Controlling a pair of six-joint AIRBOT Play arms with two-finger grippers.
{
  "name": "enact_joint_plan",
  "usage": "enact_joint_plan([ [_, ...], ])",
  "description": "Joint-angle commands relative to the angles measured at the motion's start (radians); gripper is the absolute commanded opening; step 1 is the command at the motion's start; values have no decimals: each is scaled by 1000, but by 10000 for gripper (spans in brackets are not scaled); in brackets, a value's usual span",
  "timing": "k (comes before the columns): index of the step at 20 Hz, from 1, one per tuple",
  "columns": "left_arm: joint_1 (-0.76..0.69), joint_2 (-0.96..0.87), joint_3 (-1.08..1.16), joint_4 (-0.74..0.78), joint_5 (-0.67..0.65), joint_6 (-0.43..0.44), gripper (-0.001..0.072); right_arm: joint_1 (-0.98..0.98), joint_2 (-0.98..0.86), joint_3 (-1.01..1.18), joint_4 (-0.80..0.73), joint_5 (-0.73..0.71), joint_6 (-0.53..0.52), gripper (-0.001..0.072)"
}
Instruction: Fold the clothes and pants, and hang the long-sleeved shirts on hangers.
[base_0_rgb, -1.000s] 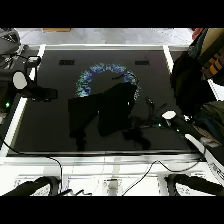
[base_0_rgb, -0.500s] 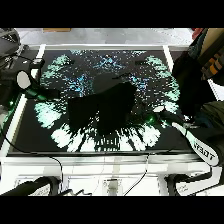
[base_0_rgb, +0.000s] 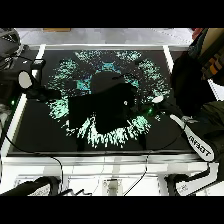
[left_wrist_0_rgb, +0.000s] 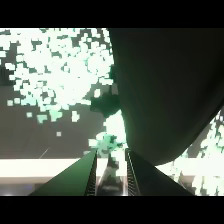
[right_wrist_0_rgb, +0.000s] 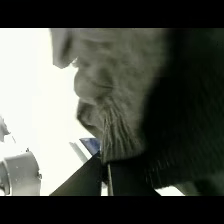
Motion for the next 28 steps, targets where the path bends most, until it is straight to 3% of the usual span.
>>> enact_joint_plan([
  [1, 1, -1, -16, -3, -1, 5, 216, -2, -1, 90, -58, 55, -14, 21],
  [6, 1, 27, -225, -105, -29, 82, 214, -72, -1, 196, -230, 189, 67, 21],
  [8, 5, 72, -401, -172, 88, 78, 207, -103, -1, 196, -238, 252, 67, 21],
  [11, 56, 124, -612, -383, 311, -19, 206, -111, -1, 196, -246, 285, 66, 21],
  [13, 114, 126, -684, -549, 375, -17, 205, -106, -1, 196, -245, 285, 66, 20],
  [16, 182, 125, -725, -563, 420, -19, 208, -104, -1, 196, -245, 285, 66, 21],
  [17, 201, 123, -732, -565, 448, -38, 222, -105, -1, 196, -245, 282, 66, 21],
  [18, 210, 117, -735, -568, 476, -69, 296, -105, -1, 196, -245, 278, 66, 21],
  [20, 208, 91, -735, -570, 493, -83, 512, -105, -1, 196, -245, 277, 66, 21],
  [24, 204, -11, -735, -612, 504, -86, 505, -105, -1, 196, -245, 280, 66, 21],
  [28, 201, -80, -735, -705, 641, -85, 472, -105, -1, 196, -245, 279, 66, 21],
])
